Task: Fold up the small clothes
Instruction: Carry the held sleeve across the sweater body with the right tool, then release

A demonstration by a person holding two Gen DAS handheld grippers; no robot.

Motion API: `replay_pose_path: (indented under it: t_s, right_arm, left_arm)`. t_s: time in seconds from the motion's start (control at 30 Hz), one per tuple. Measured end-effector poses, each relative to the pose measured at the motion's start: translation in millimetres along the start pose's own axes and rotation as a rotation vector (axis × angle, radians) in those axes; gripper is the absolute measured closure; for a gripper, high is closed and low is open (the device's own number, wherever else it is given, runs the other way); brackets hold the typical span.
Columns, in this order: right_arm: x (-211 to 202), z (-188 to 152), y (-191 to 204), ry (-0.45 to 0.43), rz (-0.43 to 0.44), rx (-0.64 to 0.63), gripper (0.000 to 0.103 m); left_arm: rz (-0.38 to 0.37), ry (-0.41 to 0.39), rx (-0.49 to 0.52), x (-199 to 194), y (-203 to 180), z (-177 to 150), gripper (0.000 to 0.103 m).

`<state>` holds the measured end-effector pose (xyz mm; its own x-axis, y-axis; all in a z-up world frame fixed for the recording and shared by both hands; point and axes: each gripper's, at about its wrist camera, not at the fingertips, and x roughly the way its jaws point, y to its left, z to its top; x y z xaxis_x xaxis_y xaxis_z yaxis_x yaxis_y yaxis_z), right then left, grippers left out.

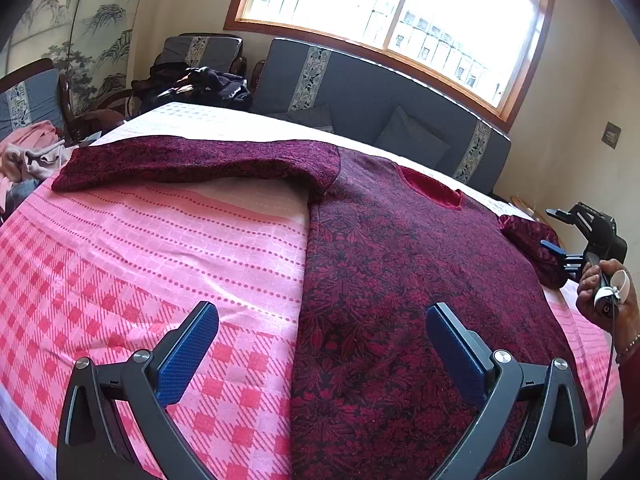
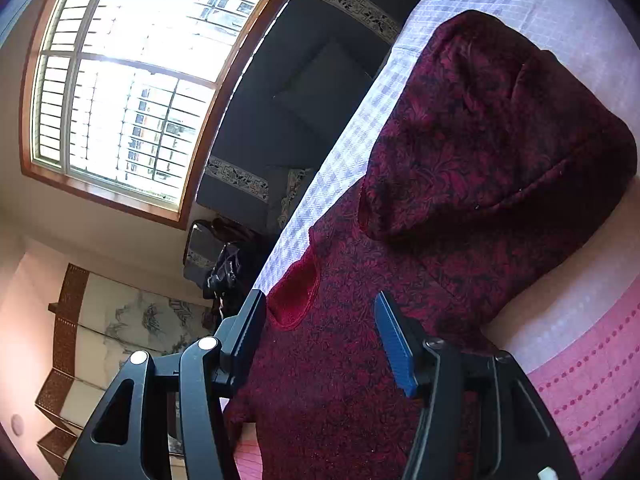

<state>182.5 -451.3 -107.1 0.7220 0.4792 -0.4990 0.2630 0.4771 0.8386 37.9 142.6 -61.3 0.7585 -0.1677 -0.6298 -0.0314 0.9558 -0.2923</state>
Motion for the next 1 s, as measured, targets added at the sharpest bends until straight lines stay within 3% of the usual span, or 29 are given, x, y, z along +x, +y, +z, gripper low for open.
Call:
replay_pose_path:
  t_s: [0.23, 0.43, 0.5, 0.53, 0.57, 0.6, 0.73, 0.83, 1.0]
  right_arm:
    - [48, 19, -25, -0.013, -0.090, 0.163, 0.049]
    - [58, 20, -54, -0.152, -0.078, 0.344, 0.045]
    - [58, 19, -58, -0.199, -0.081, 0.372, 0.051]
    - [59, 21, -60, -0.209, -0.083, 0.379, 0.063]
    - [62, 23, -63, -0.203, -0.087, 0.382, 0.087]
    - [65, 25, -67, -0.185, -0.082, 0.384, 0.093]
    - [67, 15, -54, -0.162, -0.017, 0.298, 0.093]
    - [79, -6, -16, -0.074, 0.107, 0.241, 0.093]
    - [126, -53, 41, 0.074, 0.224, 0.163, 0.093]
  left_arm:
    - [0.008, 0.038, 0.007, 18, -6, -5, 0.000]
    - [0.005, 0.114, -0.010, 39, -1, -11, 0.000]
    - [0.001, 0.132, -0.018, 43, 1, -12, 0.000]
    - [-0.004, 0.141, -0.025, 44, 2, -12, 0.000]
    - [-0.008, 0.149, -0.034, 46, 3, -12, 0.000]
    - [-0.012, 0.154, -0.044, 47, 5, -12, 0.000]
    - [-0.031, 0.162, -0.090, 47, 15, -12, 0.000]
    - [-0.035, 0.158, -0.101, 45, 19, -10, 0.000]
    - [-0.010, 0.140, -0.095, 38, 23, -9, 0.000]
